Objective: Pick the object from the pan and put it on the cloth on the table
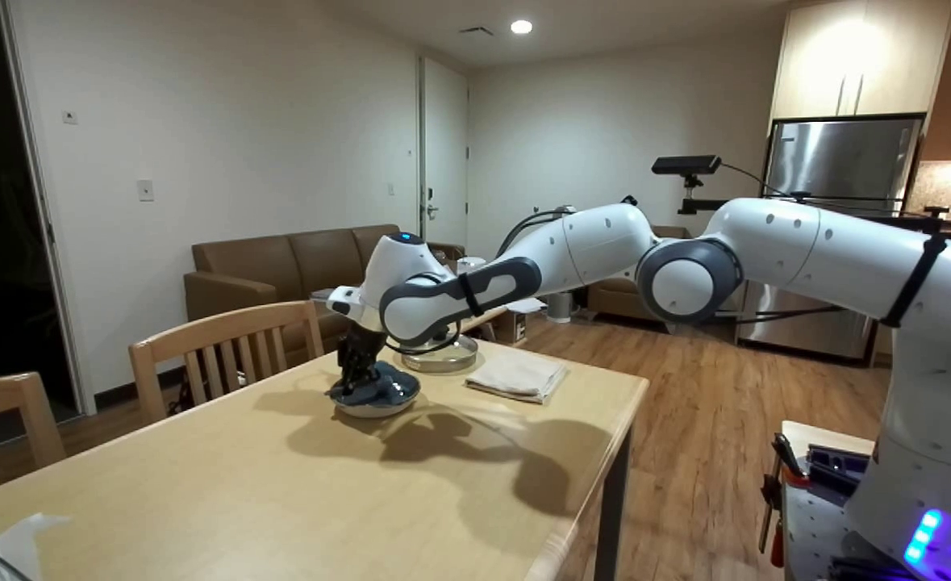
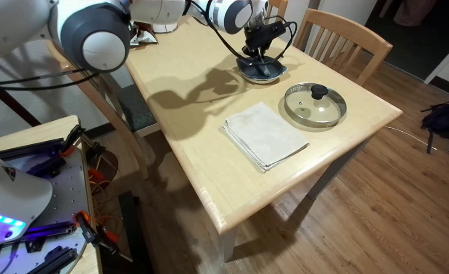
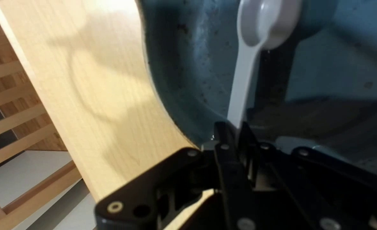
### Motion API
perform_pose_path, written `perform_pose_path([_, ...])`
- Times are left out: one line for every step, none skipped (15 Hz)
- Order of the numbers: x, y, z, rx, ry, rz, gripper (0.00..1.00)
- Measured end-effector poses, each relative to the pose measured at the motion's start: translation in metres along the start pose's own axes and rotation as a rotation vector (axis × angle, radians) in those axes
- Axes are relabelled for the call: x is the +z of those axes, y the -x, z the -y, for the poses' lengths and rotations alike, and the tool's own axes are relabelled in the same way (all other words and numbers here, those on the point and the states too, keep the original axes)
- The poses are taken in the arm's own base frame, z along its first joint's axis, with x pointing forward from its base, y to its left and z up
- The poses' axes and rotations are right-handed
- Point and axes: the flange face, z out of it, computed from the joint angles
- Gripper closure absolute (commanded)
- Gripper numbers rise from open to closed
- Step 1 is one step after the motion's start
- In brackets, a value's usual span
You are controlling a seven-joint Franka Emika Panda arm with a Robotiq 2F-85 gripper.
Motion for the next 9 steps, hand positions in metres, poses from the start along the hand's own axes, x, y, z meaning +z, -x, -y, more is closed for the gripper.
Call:
perform_pose_path([0.001, 0.001, 0.0, 0.001, -0.001, 0.002, 0.98])
perform_pose_path([0.001, 0.003, -0.001, 0.002, 0.0, 0.003, 0.97])
perform_pose_path([0.001, 0.004, -0.001, 0.002, 0.001, 0.006, 0.97])
perform_pose_path([0.0, 0.005, -0.002, 0.002, 0.003, 0.009, 0.97])
perform_pose_path([0.0, 0.007, -0.004, 0.001, 0.008, 0.012, 0.97])
perform_pose_path([-0.002, 0.008, -0.006, 0.0, 0.015, 0.014, 0.97])
perform_pose_path([-0.006, 0.008, -0.009, -0.001, 0.027, 0.014, 0.97])
perform_pose_path([-0.011, 0.008, -0.013, -0.002, 0.045, 0.011, 0.97])
perform_pose_path([-0.017, 0.007, -0.018, -0.004, 0.067, 0.005, 0.97])
